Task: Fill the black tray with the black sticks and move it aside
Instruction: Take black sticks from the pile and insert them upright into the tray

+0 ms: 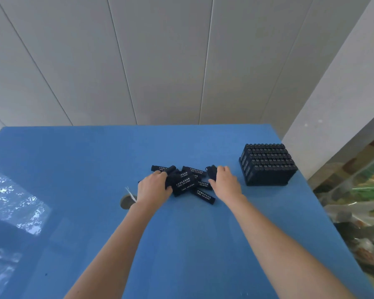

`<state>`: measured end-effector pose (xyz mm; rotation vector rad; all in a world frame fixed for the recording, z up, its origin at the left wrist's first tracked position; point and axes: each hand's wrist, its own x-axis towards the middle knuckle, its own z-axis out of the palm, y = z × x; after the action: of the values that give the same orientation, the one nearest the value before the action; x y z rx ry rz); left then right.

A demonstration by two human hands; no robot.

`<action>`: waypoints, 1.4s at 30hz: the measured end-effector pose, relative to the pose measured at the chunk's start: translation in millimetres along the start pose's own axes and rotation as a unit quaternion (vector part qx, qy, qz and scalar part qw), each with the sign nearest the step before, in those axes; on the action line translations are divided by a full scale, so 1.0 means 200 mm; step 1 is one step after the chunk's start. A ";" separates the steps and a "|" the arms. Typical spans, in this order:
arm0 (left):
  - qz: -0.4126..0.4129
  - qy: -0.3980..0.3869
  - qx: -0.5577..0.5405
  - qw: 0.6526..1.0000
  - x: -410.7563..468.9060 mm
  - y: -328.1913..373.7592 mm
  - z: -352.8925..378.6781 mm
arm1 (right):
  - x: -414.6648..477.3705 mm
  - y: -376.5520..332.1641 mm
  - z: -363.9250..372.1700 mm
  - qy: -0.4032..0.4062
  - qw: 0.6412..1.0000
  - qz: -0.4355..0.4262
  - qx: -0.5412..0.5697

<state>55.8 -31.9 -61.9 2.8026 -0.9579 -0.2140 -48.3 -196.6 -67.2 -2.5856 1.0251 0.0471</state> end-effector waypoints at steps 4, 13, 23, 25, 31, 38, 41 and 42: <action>-0.017 -0.040 0.046 0.998 0.00 0.00 0.00 | 0.02 0.00 0.03 -0.029 0.999 0.023 -0.012; -0.114 0.002 -0.225 0.968 -0.11 -0.01 -0.01 | -0.10 0.10 -0.04 -0.017 0.973 0.031 0.227; -0.121 0.018 -0.605 0.787 -0.51 -0.11 -0.18 | -0.43 -0.14 -0.10 -0.151 0.830 -0.087 0.531; -0.117 0.041 -0.622 0.773 -0.61 -0.16 -0.21 | -0.50 -0.23 -0.09 -0.168 0.813 -0.115 0.546; -0.148 0.135 -0.649 0.734 -0.89 -0.44 -0.26 | -0.71 -0.52 -0.02 -0.224 0.797 -0.163 0.536; -0.218 0.220 -0.614 0.726 -1.30 -0.88 -0.32 | -1.05 -0.95 0.19 -0.267 0.793 -0.206 0.508; -0.223 0.232 -0.613 0.721 -1.51 -1.09 -0.36 | -1.26 -1.19 0.32 -0.284 0.779 -0.206 0.519; -0.225 0.228 -0.620 0.716 -1.57 -1.16 -0.38 | -1.33 -1.27 0.36 -0.290 0.776 -0.213 0.518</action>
<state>-38.3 351.6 -11.6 1.5786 0.1014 -0.1230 -67.2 173.7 -12.7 -1.5223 0.0965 0.1151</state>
